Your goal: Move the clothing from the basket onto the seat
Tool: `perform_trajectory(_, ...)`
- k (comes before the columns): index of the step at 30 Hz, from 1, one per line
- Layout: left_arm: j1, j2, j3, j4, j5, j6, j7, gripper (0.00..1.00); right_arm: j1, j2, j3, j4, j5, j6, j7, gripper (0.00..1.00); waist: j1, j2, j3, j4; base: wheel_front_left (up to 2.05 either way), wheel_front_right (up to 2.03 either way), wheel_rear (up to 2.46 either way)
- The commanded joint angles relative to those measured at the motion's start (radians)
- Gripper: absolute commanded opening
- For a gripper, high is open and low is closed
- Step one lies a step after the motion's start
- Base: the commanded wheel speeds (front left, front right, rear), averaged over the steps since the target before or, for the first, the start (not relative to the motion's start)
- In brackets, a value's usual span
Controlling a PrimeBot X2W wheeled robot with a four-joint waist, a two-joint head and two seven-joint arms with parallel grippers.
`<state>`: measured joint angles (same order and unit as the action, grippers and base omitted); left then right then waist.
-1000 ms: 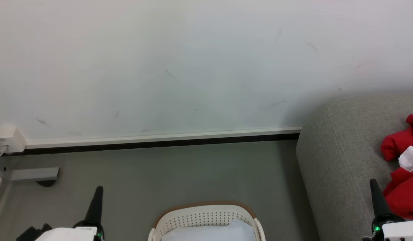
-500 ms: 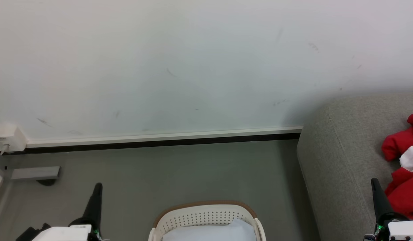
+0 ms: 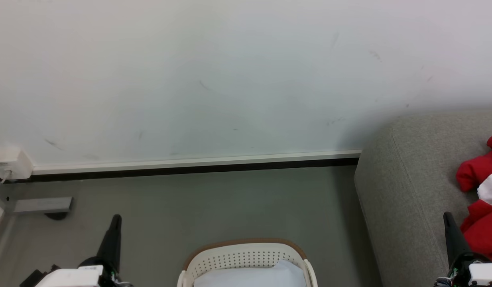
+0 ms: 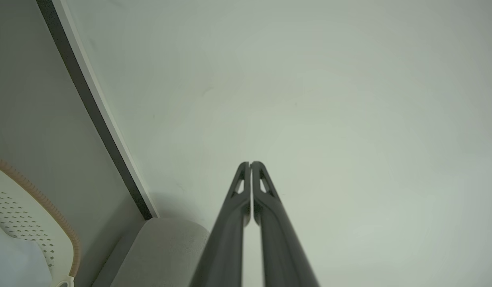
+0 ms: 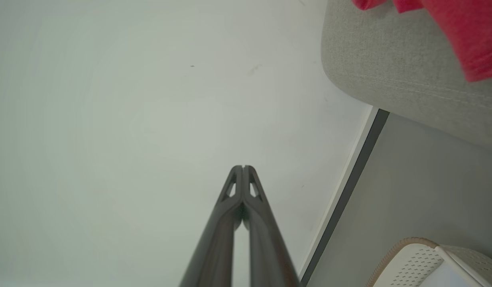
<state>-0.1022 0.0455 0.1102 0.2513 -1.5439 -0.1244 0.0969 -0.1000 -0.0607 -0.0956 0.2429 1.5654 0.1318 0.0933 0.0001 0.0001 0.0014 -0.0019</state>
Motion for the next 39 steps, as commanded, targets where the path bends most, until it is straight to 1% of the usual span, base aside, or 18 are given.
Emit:
perform_trajectory(1, -0.009, 0.008, 0.003, -0.005, -0.026, -0.008, 0.008, 0.0, -0.011, 0.002, -0.006, 0.001, 0.014, -0.002, 0.006, 0.0, -0.0001, -0.0001, 0.0, 0.0, 0.0, 0.0, 0.0)
perform_trajectory(9, -0.011, 0.008, 0.006, -0.008, -0.077, -0.01, 0.021, 0.0, -0.013, 0.008, -0.018, 0.003, 0.056, -0.002, 0.02, 0.0, -0.0001, -0.0001, 0.002, 0.002, 0.0, 0.0, 0.0)
perform_trajectory(39, -0.01, 0.008, 0.005, -0.007, -0.075, -0.01, 0.021, 0.0, -0.013, 0.009, -0.02, 0.003, 0.049, -0.002, 0.021, 0.0, -0.0001, -0.0001, 0.002, 0.002, 0.0, 0.0, 0.0)
